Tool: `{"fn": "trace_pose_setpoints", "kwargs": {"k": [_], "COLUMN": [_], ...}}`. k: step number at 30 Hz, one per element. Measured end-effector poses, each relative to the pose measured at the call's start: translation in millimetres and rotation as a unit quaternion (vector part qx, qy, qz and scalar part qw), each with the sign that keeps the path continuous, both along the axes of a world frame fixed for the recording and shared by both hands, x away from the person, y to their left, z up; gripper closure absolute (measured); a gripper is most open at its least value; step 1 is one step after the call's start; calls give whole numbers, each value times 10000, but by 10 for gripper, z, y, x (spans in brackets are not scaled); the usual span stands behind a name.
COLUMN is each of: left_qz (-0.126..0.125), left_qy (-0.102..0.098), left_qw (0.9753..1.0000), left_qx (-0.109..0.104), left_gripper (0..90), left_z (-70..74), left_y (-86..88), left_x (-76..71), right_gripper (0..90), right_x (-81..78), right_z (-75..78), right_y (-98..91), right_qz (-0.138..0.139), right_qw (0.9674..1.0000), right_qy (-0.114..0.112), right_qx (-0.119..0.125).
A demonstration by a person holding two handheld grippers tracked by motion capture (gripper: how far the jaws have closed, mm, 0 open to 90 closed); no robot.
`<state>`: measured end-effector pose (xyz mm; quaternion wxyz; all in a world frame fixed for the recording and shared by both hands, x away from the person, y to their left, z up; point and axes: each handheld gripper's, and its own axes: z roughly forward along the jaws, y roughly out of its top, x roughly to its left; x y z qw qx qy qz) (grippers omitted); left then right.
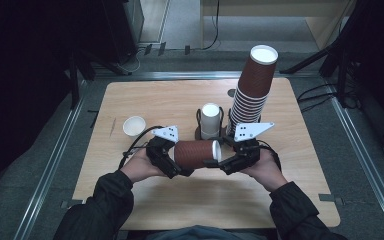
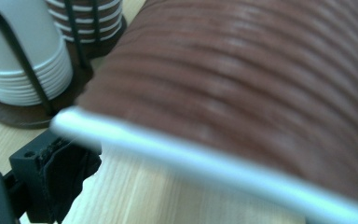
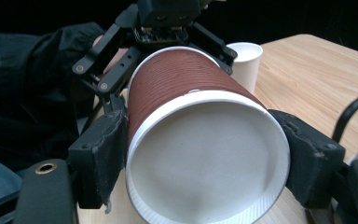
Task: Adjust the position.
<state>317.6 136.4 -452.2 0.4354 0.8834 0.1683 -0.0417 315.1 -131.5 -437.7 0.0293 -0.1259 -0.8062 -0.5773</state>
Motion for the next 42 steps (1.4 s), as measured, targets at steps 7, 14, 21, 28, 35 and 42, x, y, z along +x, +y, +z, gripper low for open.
{"fn": "trace_pose_setpoints", "kwargs": {"k": [7,14,21,28,35,42], "left_qz": [-48,-130,-79,31,42,-30], "left_qy": [-23,-78,-9,-225,-186,50], "left_qw": [9997,9998,10000,9984,9931,9891], "left_qx": [-247,-157,41,521,1156,1469], "left_gripper": [8,61,65,65,65,64], "left_z": [27,55,61,98,22,-79], "left_y": [6,26,76,149,101,38], "left_x": [-14,-11,16,21,43,72], "right_gripper": [230,232,155,148,149,153], "right_x": [8,5,11,11,3,-7], "right_z": [-14,-10,-40,-125,-182,-216], "right_y": [10,2,6,-6,35,80], "right_qz": [30,56,124,-2,24,96], "right_qw": [9996,9996,9997,9965,9929,9906], "right_qy": [166,115,173,-49,-161,-244], "right_qx": [236,236,-75,-836,-1175,-1341]}}
